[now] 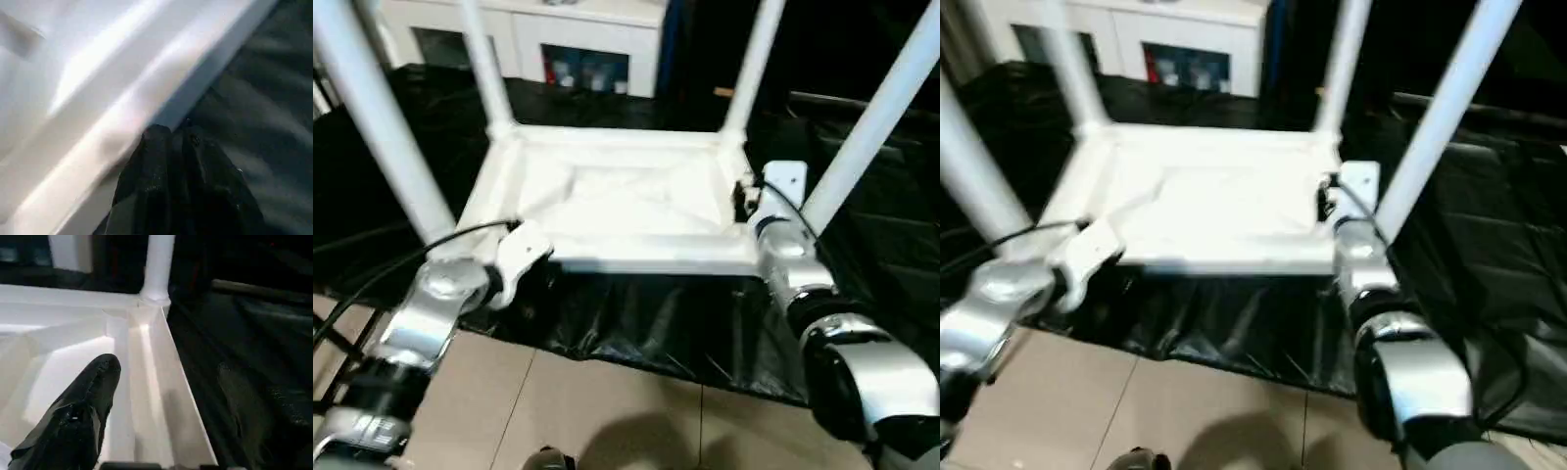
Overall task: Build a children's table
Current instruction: Rotate table base
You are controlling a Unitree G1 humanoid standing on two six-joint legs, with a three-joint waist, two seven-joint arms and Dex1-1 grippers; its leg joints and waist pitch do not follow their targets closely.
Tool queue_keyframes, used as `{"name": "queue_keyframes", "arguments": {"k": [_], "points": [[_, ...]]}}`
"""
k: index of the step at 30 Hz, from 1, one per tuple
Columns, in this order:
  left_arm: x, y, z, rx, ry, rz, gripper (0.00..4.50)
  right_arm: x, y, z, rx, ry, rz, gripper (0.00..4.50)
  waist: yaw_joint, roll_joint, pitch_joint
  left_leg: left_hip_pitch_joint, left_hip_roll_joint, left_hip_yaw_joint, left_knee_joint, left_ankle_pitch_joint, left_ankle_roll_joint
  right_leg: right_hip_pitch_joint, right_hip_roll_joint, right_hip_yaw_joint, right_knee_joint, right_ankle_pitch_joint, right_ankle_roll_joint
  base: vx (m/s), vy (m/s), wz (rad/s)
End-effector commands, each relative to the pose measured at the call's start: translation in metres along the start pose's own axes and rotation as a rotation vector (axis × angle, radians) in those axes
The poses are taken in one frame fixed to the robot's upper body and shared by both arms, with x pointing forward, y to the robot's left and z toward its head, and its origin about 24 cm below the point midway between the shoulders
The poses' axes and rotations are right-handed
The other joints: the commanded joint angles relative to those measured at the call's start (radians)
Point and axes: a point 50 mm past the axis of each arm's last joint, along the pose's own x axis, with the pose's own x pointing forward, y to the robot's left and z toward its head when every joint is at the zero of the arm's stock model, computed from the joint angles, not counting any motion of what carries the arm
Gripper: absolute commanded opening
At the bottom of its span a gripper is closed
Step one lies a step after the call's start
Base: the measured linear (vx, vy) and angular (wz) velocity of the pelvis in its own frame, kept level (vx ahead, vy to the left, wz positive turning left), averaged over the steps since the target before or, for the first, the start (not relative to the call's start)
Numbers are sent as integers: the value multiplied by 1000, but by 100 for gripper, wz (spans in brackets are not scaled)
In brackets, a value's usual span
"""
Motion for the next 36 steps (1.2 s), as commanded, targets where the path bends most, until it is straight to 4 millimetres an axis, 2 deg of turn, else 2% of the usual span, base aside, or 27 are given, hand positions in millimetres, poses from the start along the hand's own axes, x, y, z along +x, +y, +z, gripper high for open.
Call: {"name": "queue_keyframes", "arguments": {"k": [1, 2, 3, 4, 5, 6, 7, 8, 9, 10, 11, 13, 15, 16, 18, 19, 20, 23, 25, 27, 31, 32, 34, 35, 36], "points": [[-3, 7, 11, 0, -84, 71, 76, 1, -5, 6, 3, -36, 15, 365, -13, 22, -84, 24, 16, -17, -66, -288, -58, 42, -40, 38, -66, -100, -187, 0, 0, 0], [-5, 6, 12, -32, -150, 103, 76, 1, 1, 9, 9, -59, 74, 365, -15, 22, -86, 19, 15, -17, -64, -276, -50, 47, -42, 37, -62, -85, -195, 0, 0, 0], [-7, 6, 12, -67, -183, 133, 76, 0, 8, 9, 9, -76, 129, 365, -14, 41, -88, 20, 15, -18, -60, -254, -37, 45, -43, 37, -60, -59, -208, 0, 0, 0], [-9, 6, 12, -88, -199, 153, 76, -1, 12, 10, 9, -85, 164, 365, -19, 35, -89, 18, 16, -16, -59, -246, -28, 47, -42, 36, -61, -37, -216, 0, 0, 0], [-13, 8, 12, -140, -249, 212, 76, -4, 22, 8, -6, -99, 241, 365, -33, 39, -89, 9, 15, -17, -56, -227, -1, 53, -40, 34, -57, 10, -240, 0, 0, 0], [-19, 10, 12, -194, -314, 272, 76, -8, 32, 6, -22, -112, 311, 365, -34, 46, -89, 10, 14, -18, -55, -224, 9, 53, -40, 33, -57, 13, -247, 0, 0, 0], [-20, 10, 12, -201, -323, 280, 94, -9, 33, 5, -24, -114, 320, 365, -39, 42, -91, 8, 15, -17, -53, -216, 22, 56, -42, 33, -57, 24, -254, 0, 0, 0], [-27, 10, 7, -231, -333, 337, 105, -13, 41, 3, -25, -125, 375, 365, -40, 50, -91, 10, 13, -18, -52, -210, 38, 55, -41, 31, -60, 4, -263, 0, 0, 0], [-28, 10, 6, -236, -332, 348, 105, -13, 42, 2, -24, -127, 385, 365, -45, 51, -91, 8, 19, -20, -53, -204, 49, 55, -42, 32, -59, 7, -271, 0, 0, 0], [-31, 10, 3, -252, -345, 377, 114, -16, 46, 1, -22, -132, 422, 365, -47, 54, -89, 9, 19, -20, -53, -206, 52, 53, -40, 31, -61, -3, -272, 0, 0, 0], [-35, 9, 0, -258, -350, 410, 114, -18, 49, -1, -19, -135, 462, 365, -46, 54, -89, 17, 20, -19, -53, -228, 51, 48, -37, 32, -66, -43, -276, 0, 0, 0], [-40, 7, -4, -265, -360, 470, 136, -23, 54, -3, -12, -140, 531, 365, -46, 56, -85, 16, 24, -20, -56, -238, 52, 48, -36, 33, -67, -51, -272, 0, 0, 0], [-52, 1, -8, -267, -401, 577, 152, -31, 57, -8, 23, -139, 614, 365, -45, 55, -80, 17, 28, -21, -62, -279, 47, 46, -36, 33, -73, -103, -255, 0, 0, 0], [-56, -2, -8, -274, -429, 613, 154, -34, 56, -10, 37, -137, 630, 365, -41, 56, -83, 18, 32, -23, -62, -278, 47, 49, -38, 35, -73, -94, -249, 0, 0, 0], [-63, -8, -8, -272, -447, 668, 158, -41, 53, -12, 55, -135, 652, 365, -37, 57, -81, 23, 30, -21, -63, -294, 43, 41, -33, 35, -78, -119, -243, 0, 0, 0], [-67, -14, -10, -267, -451, 703, 189, -47, 50, -14, 46, -140, 666, 381, -36, 56, -79, 22, 30, -21, -65, -297, 41, 41, -31, 36, -79, -122, -237, 0, 0, 0], [-70, -18, -11, -275, -454, 740, 193, -54, 46, -16, 25, -144, 679, 398, -30, 55, -75, 23, 34, -23, -71, -330, 29, 40, -34, 37, -86, -171, -210, 0, 0, 0], [-75, -23, -14, -307, -460, 818, 208, -66, 39, -17, 7, -142, 713, 401, -27, 52, -73, 24, 30, -22, -70, -355, 10, 36, -33, 40, -94, -230, -176, 0, 0, 0], [-77, -25, -17, -342, -451, 887, 233, -75, 36, -18, 14, -119, 745, 428, -27, 53, -70, 22, 28, -24, -74, -363, 5, 36, -31, 40, -100, -263, -150, 0, 0, 0], [-79, -21, -25, -416, -419, 989, 235, -89, 35, -19, 13, -71, 812, 441, -31, 48, -67, 20, 25, -27, -75, -385, -2, 36, -29, 39, -106, -317, -117, 0, 0, 0], [-80, -16, -27, -408, -415, 1010, 266, -100, 33, -22, -12, -3, 855, 448, -35, 47, -63, 22, 18, -33, -74, -414, -11, 26, -32, 38, -125, -452, -66, 0, 0, 0], [-79, -10, -28, -408, -414, 1013, 273, -103, 30, -25, -42, 31, 838, 450, -37, 44, -64, 19, 16, -36, -74, -411, -13, 27, -31, 37, -126, -464, -59, 0, 0, 0], [-79, -5, -29, -407, -413, 1012, 286, -102, 28, -27, -55, 55, 811, 450, -39, 44, -65, 19, 14, -38, -74, -407, -15, 25, -31, 36, -125, -466, -56, 0, 0, 0], [-79, -1, -29, -407, -413, 1009, 300, -103, 26, -30, -54, 85, 798, 450, -37, 47, -65, 26, 12, -38, -72, -410, -18, 18, -28, 37, -127, -465, -55, 0, 0, 0], [-78, 7, -30, -407, -411, 1010, 311, -104, 24, -34, -56, 144, 779, 450, -39, 47, -64, 26, 12, -39, -73, -410, -20, 18, -28, 37, -128, -461, -57, 0, 0, 0]]}}
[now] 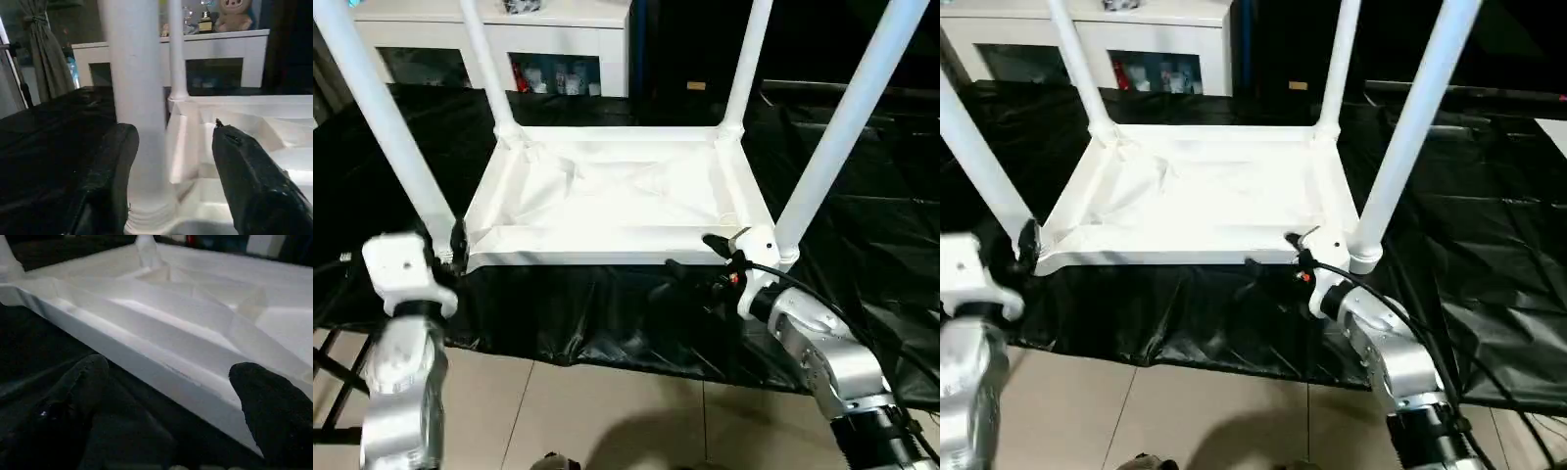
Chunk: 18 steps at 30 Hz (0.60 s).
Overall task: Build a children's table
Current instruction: Rotate table base
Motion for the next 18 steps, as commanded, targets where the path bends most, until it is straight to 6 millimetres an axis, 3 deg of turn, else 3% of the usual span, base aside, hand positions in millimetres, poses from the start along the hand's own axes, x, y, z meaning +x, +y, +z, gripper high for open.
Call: {"name": "queue_keyframes", "arguments": {"k": [1, 3, 6, 8, 9, 11, 12, 14, 16, 17, 18], "points": [[8, 9, 0, -8, 7, 9, 318, -4, 0, -5, 15, 68, -19, 450, 1, 6, -63, 24, 10, -18, -76, -403, -24, 20, -43, 37, -116, -439, -67, 0, 0, 0], [14, 14, -1, -2, 21, 10, 321, -6, 1, -7, 12, 103, -16, 450, 0, 3, -64, 21, 13, -19, -78, -394, -26, 23, -44, 37, -112, -394, -83, 0, 0, 0], [26, 22, -4, -6, 55, -8, 362, -8, 0, -13, 32, 160, -45, 450, 3, 8, -69, 23, 14, -18, -76, -374, -28, 24, -45, 39, -103, -338, -103, 0, 0, 0], [32, 26, -5, -8, 72, -41, 372, -8, -2, -18, 51, 191, -69, 450, 5, 8, -74, 22, 13, -17, -76, -327, -27, 28, -45, 41, -94, -255, -129, 0, 0, 0], [34, 27, -6, -17, 83, -61, 372, -7, -3, -20, 54, 206, -83, 450, 5, -2, -75, 19, 14, -16, -75, -310, -26, 31, -46, 41, -92, -233, -136, 0, 0, 0], [39, 29, -10, -39, 100, -114, 394, -5, -5, -22, 53, 229, -102, 450, 8, 4, -77, 19, 15, -15, -75, -283, -26, 34, -48, 41, -85, -182, -158, 0, 0, 0], [43, 30, -11, -63, 101, -173, 401, -3, -6, -22, 51, 237, -111, 450, 9, 1, -80, 19, 10, -11, -72, -257, -20, 33, -50, 42, -83, -165, -168, 0, 0, 0], [45, 30, -11, -106, 99, -228, 427, 0, -7, -22, 52, 239, -114, 450, 8, 1, -80, 19, 13, -11, -72, -255, -23, 35, -50, 42, -80, -148, -173, 0, 0, 0], [48, 30, -9, -166, 85, -316, 438, 4, -8, -22, 56, 244, -120, 450, 11, -14, -79, 20, 15, -7, -73, -245, -18, 35, -55, 43, -79, -150, -189, 0, 0, 0], [49, 30, -8, -204, 85, -375, 446, 6, -10, -22, 57, 250, -129, 450, 12, -16, -77, 23, 16, -6, -74, -252, -20, 33, -56, 44, -82, -170, -194, 0, 0, 0], [50, 30, -8, -208, 88, -428, 449, 9, -12, -22, 57, 254, -137, 450, 13, -11, -78, 25, 14, -6, -72, -250, -22, 30, -56, 44, -79, -173, -196, 0, 0, 0]]}}
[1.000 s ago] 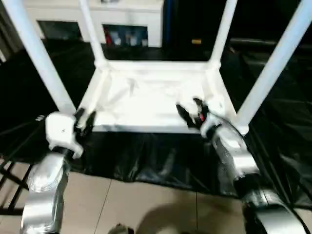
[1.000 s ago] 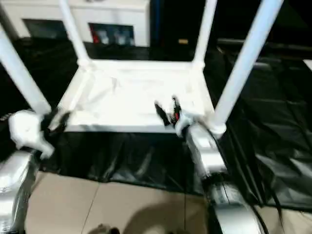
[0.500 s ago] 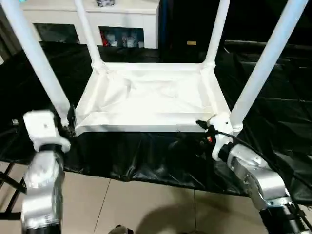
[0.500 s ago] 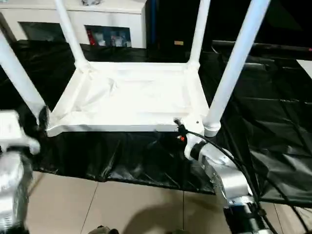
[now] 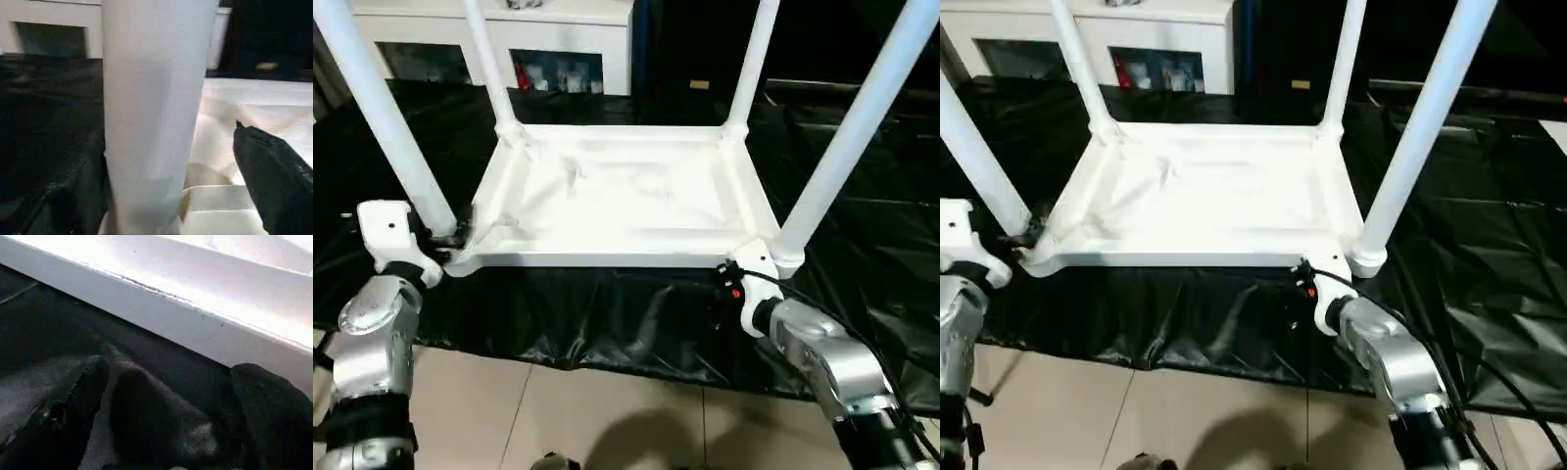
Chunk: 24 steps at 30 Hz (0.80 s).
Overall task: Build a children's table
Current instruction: Rotate table base
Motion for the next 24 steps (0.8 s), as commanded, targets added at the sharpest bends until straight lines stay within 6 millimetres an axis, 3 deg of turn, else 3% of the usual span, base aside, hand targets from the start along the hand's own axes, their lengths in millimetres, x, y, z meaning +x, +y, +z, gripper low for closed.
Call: {"name": "queue_keyframes", "arguments": {"k": [1, 5, 6, 10, 16, 17, 20, 21, 24], "points": [[3, -2, 4, -23, -3, -161, 449, 6, -3, 5, -10, 7, -30, 450, 2, -4, -72, 30, 18, -6, -76, -266, -29, 32, -55, 42, -71, -191, -193, 0, 0, 0], [0, -3, 6, -64, 51, -383, 449, 16, -7, 12, 12, -22, -59, 450, 4, 0, -69, 36, 19, -6, -81, -311, -52, 25, -62, 45, -73, -266, -184, 0, 0, 0], [-2, -5, 8, -95, 64, -456, 449, 20, -7, 14, 17, -34, -59, 450, 3, -5, -67, 43, 23, -5, -83, -332, -61, 21, -59, 45, -74, -264, -184, 0, 0, 0], [-6, -13, 14, -142, 96, -617, 449, 28, -5, 21, 7, -62, -62, 450, 11, -1, -69, 42, 24, -4, -84, -329, -71, 24, -62, 46, -64, -228, -201, 0, 0, 0], [-9, -40, 24, -219, 116, -852, 449, 44, 4, 31, -16, -81, -26, 450, 14, -5, -72, 37, 24, 0, -81, -283, -62, 33, -61, 46, -55, -174, -222, 0, 0, 0], [-11, -54, 24, -230, 131, -933, 449, 51, 7, 33, -26, -80, -10, 450, 12, -10, -72, 34, 23, 1, -81, -273, -59, 36, -61, 47, -54, -175, -221, 0, 0, 0], [-13, -68, 24, -234, 147, -1013, 449, 58, 12, 35, -44, -76, 13, 450, 6, -8, -70, 35, 23, 2, -81, -278, -59, 35, -60, 48, -58, -194, -222, 0, 0, 0], [-14, -73, 25, -243, 151, -1041, 449, 61, 15, 36, -51, -75, 22, 450, 2, -16, -69, 33, 23, 3, -81, -278, -57, 37, -59, 48, -59, -197, -221, 0, 0, 0], [-15, -89, 27, -270, 149, -1106, 449, 69, 22, 38, -73, -70, 46, 450, -7, -19, -68, 31, 22, 2, -81, -278, -57, 39, -59, 49, -59, -222, -216, 0, 0, 0]]}}
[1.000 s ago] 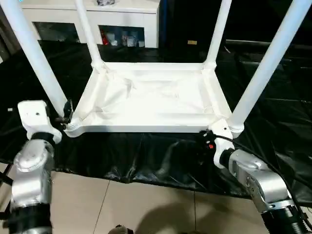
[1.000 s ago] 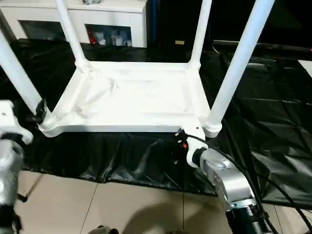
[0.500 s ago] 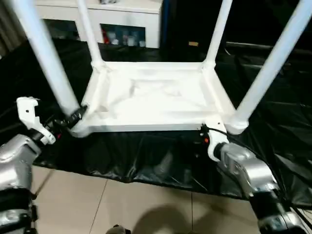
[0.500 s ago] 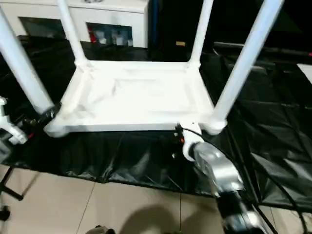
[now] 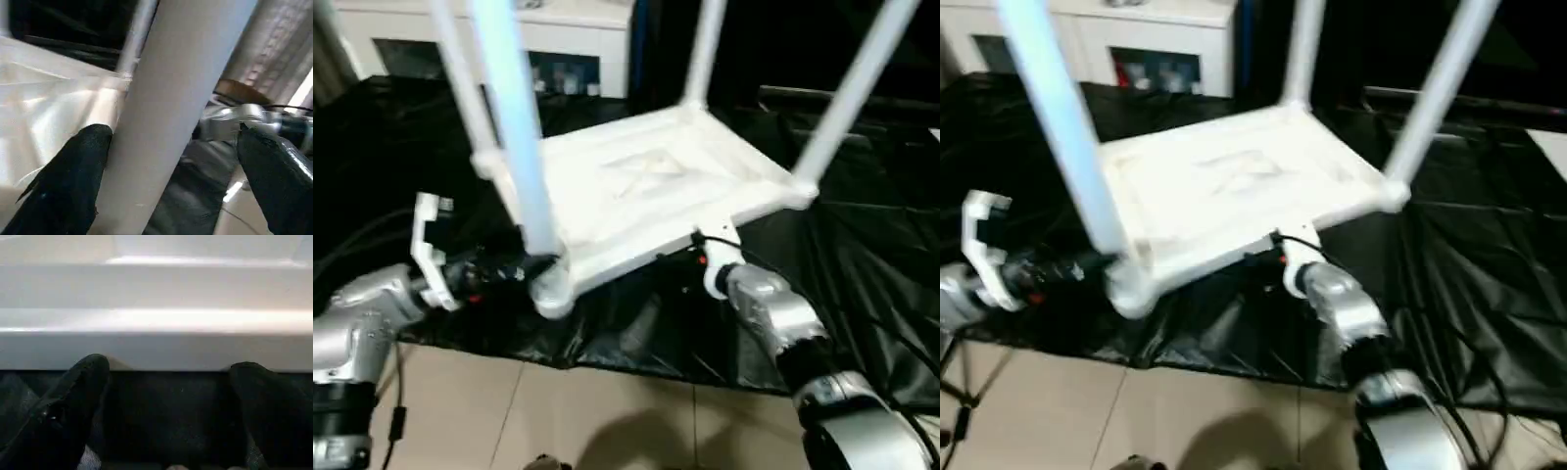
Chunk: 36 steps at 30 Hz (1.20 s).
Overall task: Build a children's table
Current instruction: Rotate table base
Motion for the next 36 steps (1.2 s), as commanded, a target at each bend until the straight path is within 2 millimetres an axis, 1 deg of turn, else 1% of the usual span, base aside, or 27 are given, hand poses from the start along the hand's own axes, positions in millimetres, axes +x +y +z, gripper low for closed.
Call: {"name": "queue_keyframes", "arguments": {"k": [1, 2, 3, 4, 8, 10, 12, 13, 14, 15, 18, 19, 20, 22, 23, 24, 25, 26, 27, 28, 29, 31, 32, 33, 34, 35, 36], "points": [[15, -12, 3, 3, -1, -114, 449, 7, 12, 14, -36, -43, 52, 450, 5, 12, -67, 24, 21, -12, -81, -281, -58, 40, -58, 41, -65, -227, -211, 0, 0, 0], [22, -17, 3, 3, -2, -145, 449, 10, 17, 15, -46, -43, 70, 450, -1, 9, -67, 26, 21, -12, -81, -288, -60, 40, -55, 41, -64, -223, -214, 0, 0, 0], [22, -17, 3, 3, -2, -145, 449, 10, 17, 15, -46, -43, 70, 450, -2, 9, -67, 26, 20, -11, -80, -285, -59, 40, -54, 41, -65, -218, -213, 0, 0, 0], [26, -20, 3, -1, -3, -164, 449, 12, 20, 16, -50, -42, 77, 450, -5, 3, -67, 25, 20, -10, -80, -282, -54, 40, -53, 42, -65, -207, -213, 0, 0, 0], [50, -34, 5, -21, -6, -269, 449, 21, 39, 18, -63, -53, 167, 450, -10, 4, -68, 23, 20, -11, -78, -271, -53, 42, -52, 43, -60, -187, -225, 0, 0, 0], [53, -35, 5, -23, -5, -283, 449, 22, 42, 18, -67, -55, 181, 450, -13, 3, -67, 23, 20, -10, -78, -274, -53, 43, -51, 44, -60, -183, -227, 0, 0, 0], [64, -37, 5, -27, -4, -315, 449, 24, 49, 16, -70, -57, 214, 450, -17, 0, -67, 20, 18, -11, -77, -269, -54, 46, -51, 45, -58, -168, -227, 0, 0, 0], [69, -38, 4, -26, -2, -331, 449, 25, 52, 16, -72, -58, 228, 450, -15, 3, -67, 25, 18, -10, -76, -278, -52, 44, -50, 46, -60, -178, -228, 0, 0, 0], [80, -40, 4, -23, 2, -358, 449, 26, 56, 15, -73, -62, 249, 450, -16, 1, -67, 27, 19, -9, -76, -287, -50, 43, -51, 47, -63, -184, -232, 0, 0, 0], [83, -41, 4, -22, 3, -367, 449, 26, 57, 14, -74, -63, 256, 450, -15, 4, -67, 28, 19, -10, -75, -289, -51, 43, -51, 48, -63, -184, -233, 0, 0, 0], [98, -42, 4, 0, 10, -388, 449, 26, 57, 13, -75, -65, 250, 450, -16, 4, -66, 29, 19, -10, -76, -301, -52, 43, -49, 48, -64, -188, -237, 0, 0, 0], [108, -41, 4, 12, 7, -395, 449, 26, 55, 12, -75, -65, 236, 450, -15, 2, -67, 32, 18, -8, -75, -307, -49, 41, -49, 49, -68, -197, -234, 0, 0, 0], [113, -41, 4, 23, 5, -389, 449, 26, 54, 12, -72, -66, 230, 450, -16, 8, -66, 31, 18, -10, -76, -314, -52, 43, -49, 48, -68, -200, -235, 0, 0, 0], [123, -39, 4, 53, -3, -371, 449, 26, 49, 11, -71, -66, 206, 450, -15, 5, -67, 30, 18, -10, -76, -316, -52, 44, -49, 47, -69, -203, -234, 0, 0, 0], [130, -37, 3, 81, -1, -336, 449, 25, 46, 10, -78, -63, 185, 450, -13, 8, -66, 32, 18, -10, -74, -322, -51, 43, -51, 49, -69, -206, -234, 0, 0, 0], [135, -33, 3, 118, -2, -292, 449, 25, 41, 9, -85, -60, 159, 450, -12, 14, -67, 35, 19, -10, -74, -327, -52, 41, -50, 48, -70, -211, -232, 0, 0, 0], [140, -26, 2, 158, 7, -222, 449, 23, 35, 8, -80, -59, 127, 450, -13, 8, -67, 34, 18, -10, -73, -331, -49, 42, -48, 48, -73, -212, -230, 0, 0, 0], [143, -17, 1, 218, 20, -121, 449, 20, 26, 5, -72, -60, 87, 450, -11, 16, -67, 34, 17, -13, -74, -332, -47, 43, -49, 47, -74, -214, -227, 0, 0, 0], [144, -12, 0, 250, 24, -72, 449, 18, 19, 4, -66, -61, 61, 450, -11, 12, -67, 41, 16, -11, -72, -355, -50, 39, -46, 47, -78, -236, -214, 0, 0, 0], [144, -12, 0, 250, 24, -72, 449, 18, 19, 4, -66, -61, 61, 450, -9, 8, -67, 40, 16, -11, -73, -355, -46, 41, -47, 47, -80, -245, -211, 0, 0, 0], [140, -2, -1, 292, 45, 14, 449, 13, 5, -1, -53, -59, 13, 450, -8, 12, -68, 33, 15, -12, -72, -342, -41, 44, -50, 47, -79, -246, -210, 0, 0, 0], [134, 5, -3, 318, 65, 65, 449, 8, -4, -6, -42, -56, -15, 450, -8, 10, -70, 28, 16, -13, -72, -318, -33, 48, -51, 46, -75, -230, -210, 0, 0, 0], [124, 9, -7, 311, 98, 84, 449, 1, -15, -11, -36, -54, -35, 450, -5, 12, -71, 30, 16, -10, -68, -298, -24, 45, -50, 46, -74, -207, -224, 0, 0, 0], [121, 11, -9, 320, 115, 98, 449, -2, -20, -13, -35, -53, -43, 450, -4, 11, -70, 28, 16, -9, -68, -292, -21, 47, -49, 45, -72, -197, -230, 0, 0, 0], [117, 12, -11, 330, 131, 104, 449, -5, -25, -15, -40, -51, -55, 450, -3, 11, -70, 28, 16, -10, -69, -294, -19, 46, -48, 44, -73, -199, -230, 0, 0, 0], [114, 12, -13, 314, 142, 86, 449, -8, -28, -15, -49, -57, -54, 450, -7, 8, -69, 25, 15, -10, -69, -300, -17, 48, -48, 43, -73, -216, -227, 0, 0, 0], [109, 10, -16, 293, 158, 56, 449, -12, -33, -16, -59, -65, -48, 450, -6, 8, -69, 26, 14, -10, -69, -306, -15, 47, -48, 43, -74, -231, -225, 0, 0, 0]]}}
